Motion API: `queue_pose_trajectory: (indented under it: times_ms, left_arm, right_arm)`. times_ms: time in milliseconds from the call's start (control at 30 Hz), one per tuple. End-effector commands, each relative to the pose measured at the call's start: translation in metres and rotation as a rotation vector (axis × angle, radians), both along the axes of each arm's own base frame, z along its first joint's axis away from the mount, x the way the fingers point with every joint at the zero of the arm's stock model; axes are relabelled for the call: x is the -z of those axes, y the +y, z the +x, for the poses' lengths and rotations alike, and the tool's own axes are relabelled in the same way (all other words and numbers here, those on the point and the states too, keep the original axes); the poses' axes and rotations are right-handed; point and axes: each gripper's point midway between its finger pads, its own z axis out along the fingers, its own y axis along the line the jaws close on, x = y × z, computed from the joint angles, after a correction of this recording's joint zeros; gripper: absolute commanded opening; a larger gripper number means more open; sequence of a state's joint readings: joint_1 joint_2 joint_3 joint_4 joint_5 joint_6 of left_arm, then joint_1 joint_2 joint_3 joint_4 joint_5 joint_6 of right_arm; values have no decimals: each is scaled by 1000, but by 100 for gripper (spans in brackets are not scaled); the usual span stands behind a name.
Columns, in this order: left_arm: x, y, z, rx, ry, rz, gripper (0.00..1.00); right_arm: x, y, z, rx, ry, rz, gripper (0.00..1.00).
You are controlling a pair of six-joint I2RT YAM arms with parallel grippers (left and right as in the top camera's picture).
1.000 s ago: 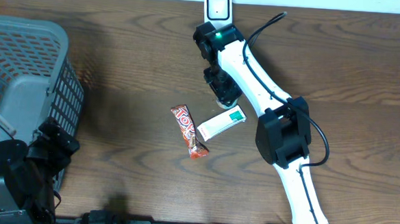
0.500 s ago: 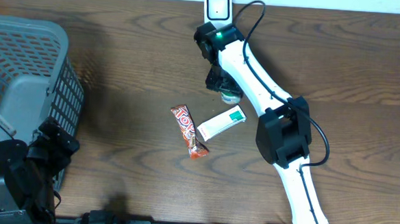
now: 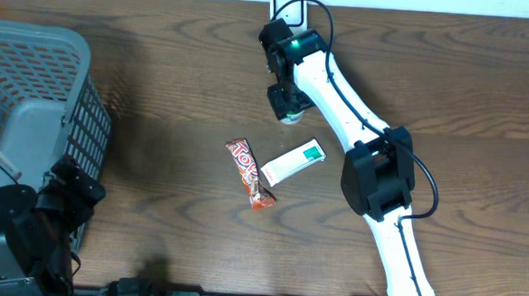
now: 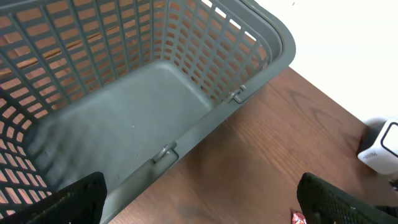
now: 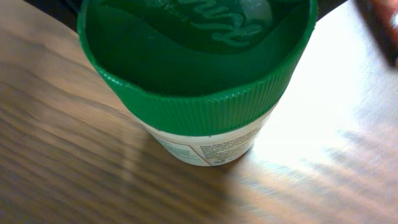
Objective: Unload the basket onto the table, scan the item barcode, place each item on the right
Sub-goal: 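Lift the jar and raise it toward the white scanner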
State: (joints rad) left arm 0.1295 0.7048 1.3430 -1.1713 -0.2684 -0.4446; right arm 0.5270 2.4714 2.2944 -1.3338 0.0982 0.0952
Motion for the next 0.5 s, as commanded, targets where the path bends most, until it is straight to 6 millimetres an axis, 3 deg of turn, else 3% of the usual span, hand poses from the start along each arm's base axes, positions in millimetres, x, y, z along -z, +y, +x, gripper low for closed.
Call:
queue_pose_trajectory:
  times_ms: [0,200,267,467]
  left_arm:
    - [-1,3,-2,-13,3,12,98]
    - [-1,3,-2,-13,3,12,98]
    - [-1,3,-2,-13,3,12,98]
    - [-1,3,-2,-13,3,12,98]
  right_arm:
    - [-12,21,-13,-206,53,122,68]
    - [-25,25,-27,-343,94,162,85]
    - [-35,20,-33,-397,100,149,98]
    - [-77,17,-39,-361,41,175,99]
